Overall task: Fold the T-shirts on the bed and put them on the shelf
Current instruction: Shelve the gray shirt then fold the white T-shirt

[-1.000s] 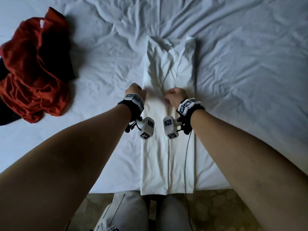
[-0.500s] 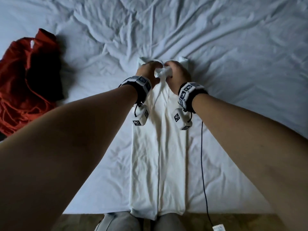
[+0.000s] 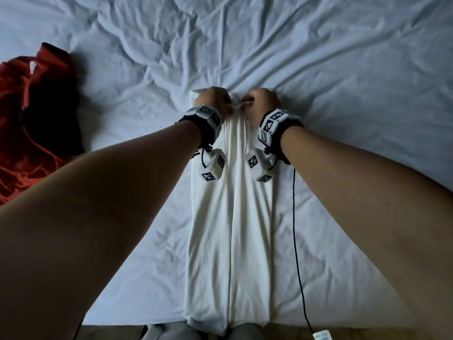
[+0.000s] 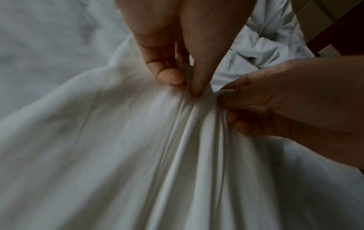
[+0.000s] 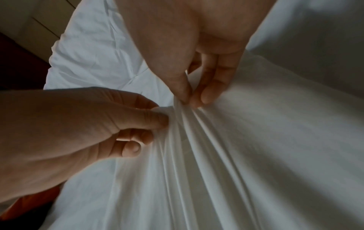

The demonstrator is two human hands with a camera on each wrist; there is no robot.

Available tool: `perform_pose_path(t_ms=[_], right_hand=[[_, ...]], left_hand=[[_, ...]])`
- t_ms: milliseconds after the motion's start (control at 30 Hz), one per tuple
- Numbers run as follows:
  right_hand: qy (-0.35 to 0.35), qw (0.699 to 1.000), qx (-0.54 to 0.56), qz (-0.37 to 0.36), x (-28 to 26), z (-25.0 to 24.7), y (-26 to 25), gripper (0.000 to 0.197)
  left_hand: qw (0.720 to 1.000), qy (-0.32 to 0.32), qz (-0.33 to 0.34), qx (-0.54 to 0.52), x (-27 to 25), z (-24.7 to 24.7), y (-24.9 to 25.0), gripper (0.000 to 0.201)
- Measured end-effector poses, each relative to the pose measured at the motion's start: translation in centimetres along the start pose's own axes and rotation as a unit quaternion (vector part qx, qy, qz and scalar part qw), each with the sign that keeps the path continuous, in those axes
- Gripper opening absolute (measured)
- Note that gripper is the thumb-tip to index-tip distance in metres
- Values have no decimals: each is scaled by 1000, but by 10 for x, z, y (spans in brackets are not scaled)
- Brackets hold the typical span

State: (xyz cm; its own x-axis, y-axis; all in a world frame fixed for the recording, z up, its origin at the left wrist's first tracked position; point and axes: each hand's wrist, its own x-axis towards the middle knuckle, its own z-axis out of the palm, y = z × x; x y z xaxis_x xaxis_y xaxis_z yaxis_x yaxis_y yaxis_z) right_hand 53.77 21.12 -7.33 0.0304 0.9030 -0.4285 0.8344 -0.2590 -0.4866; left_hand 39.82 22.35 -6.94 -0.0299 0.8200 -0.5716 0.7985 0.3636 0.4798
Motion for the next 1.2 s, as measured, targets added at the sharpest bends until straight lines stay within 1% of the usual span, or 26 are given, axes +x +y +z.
perform_pose_path(t_ms=[100, 200, 333, 433, 533, 700, 800, 867, 967, 1033, 1100, 1167, 1200], right_hand=[[-16, 1000, 11, 17, 1, 4, 1, 24], [-30, 999, 30, 21, -3, 11, 0, 30], [-11, 998, 58, 11, -14, 6, -6, 35], [18, 997, 68, 13, -30, -1, -8, 34], [12, 995, 91, 39, -59, -6, -12, 29], [2, 993, 98, 63, -116, -3, -11, 25], [-2, 988, 121, 93, -152, 3, -9, 21], [-3, 985, 127, 116, -176, 8, -5, 21], [1, 977, 148, 153, -214, 17, 2, 22], [-11, 970, 170, 173, -241, 23, 11, 19], [-23, 961, 197, 191, -266, 30, 20, 13], [-31, 955, 210, 209, -287, 39, 33, 16], [-35, 952, 214, 217, -299, 46, 42, 17]], left_hand=[[1000, -1, -14, -10, 1, 5, -1, 23], [999, 0, -17, -47, -3, 13, -2, 28], [999, 37, 17, -27, -22, 6, -1, 38], [997, 63, 18, -46, -42, -3, -1, 33], [993, 34, -10, -109, -70, -8, -3, 22], [985, -30, -16, -169, -118, -7, -18, 14], [977, -70, -25, -198, -150, -6, -32, 10], [974, -83, -31, -209, -170, -3, -45, 10], [969, -86, -58, -225, -199, 5, -66, 13], [962, -89, -80, -245, -220, 14, -83, 9], [957, -94, -112, -251, -237, 25, -101, 5], [954, -91, -150, -242, -250, 42, -124, 3], [954, -86, -172, -231, -259, 51, -135, 8]])
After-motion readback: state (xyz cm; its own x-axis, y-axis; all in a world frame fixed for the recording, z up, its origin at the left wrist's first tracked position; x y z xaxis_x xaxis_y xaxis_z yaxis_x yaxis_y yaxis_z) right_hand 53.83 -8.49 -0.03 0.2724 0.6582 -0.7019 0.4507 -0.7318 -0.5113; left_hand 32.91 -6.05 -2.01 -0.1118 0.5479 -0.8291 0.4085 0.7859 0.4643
